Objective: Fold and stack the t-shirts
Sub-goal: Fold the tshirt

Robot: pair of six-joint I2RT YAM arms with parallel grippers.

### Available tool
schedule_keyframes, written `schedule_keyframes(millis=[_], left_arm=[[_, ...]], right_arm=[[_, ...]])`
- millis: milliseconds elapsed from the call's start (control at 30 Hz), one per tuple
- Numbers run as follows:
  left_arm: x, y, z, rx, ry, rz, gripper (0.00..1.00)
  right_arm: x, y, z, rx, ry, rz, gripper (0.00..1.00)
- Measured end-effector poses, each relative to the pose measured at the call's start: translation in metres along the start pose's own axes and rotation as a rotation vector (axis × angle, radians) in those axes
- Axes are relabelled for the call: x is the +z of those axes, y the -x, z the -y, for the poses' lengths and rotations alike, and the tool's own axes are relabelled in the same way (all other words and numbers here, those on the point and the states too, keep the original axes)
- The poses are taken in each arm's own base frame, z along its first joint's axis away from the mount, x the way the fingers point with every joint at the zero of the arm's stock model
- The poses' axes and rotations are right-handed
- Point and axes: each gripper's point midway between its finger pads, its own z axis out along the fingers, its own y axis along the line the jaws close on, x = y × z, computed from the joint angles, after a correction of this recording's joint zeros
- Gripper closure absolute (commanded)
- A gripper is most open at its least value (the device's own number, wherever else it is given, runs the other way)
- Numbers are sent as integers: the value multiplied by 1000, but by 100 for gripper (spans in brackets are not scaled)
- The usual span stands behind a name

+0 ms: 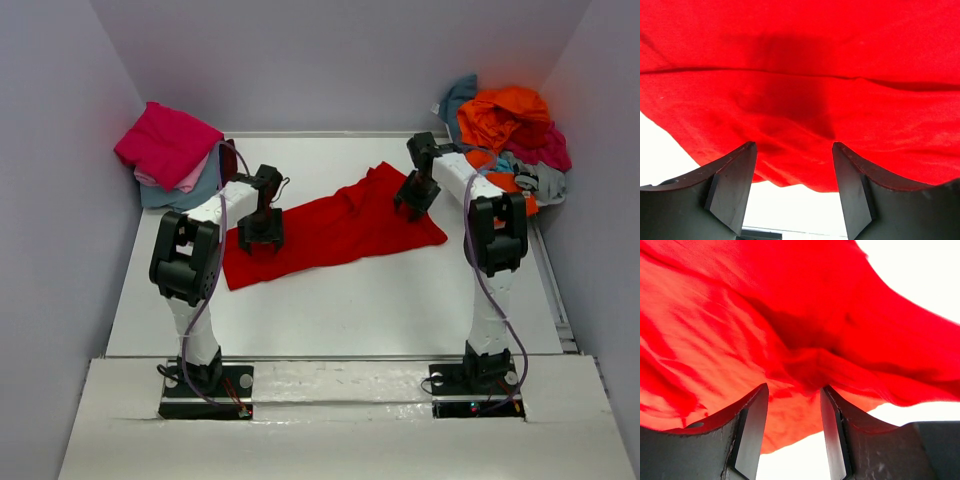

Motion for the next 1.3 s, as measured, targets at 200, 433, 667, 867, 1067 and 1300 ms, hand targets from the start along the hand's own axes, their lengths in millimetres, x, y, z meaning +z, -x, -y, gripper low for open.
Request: schedule_keyframes(millis=[200, 433, 667, 867, 1067, 1300], left_arm=[[5, -10, 4, 10, -33, -33, 27], [0, -1, -1, 10, 9, -15, 24], [-22, 50, 7, -12, 21, 115, 22], [-19, 63, 6, -16, 49, 140, 23], [11, 49, 7, -1, 67, 59, 23], [24, 41, 12, 1, 34, 12, 24]], right_arm=[[4, 10, -12, -23, 6, 0, 50], [2, 1, -3, -33, -5, -20, 49], [-9, -18, 19, -41, -27, -41, 50], [-13, -28, 29, -41, -31, -55, 50], [-20, -30, 30, -40, -12, -45, 50], [-32, -38, 39, -31, 3, -34, 50]])
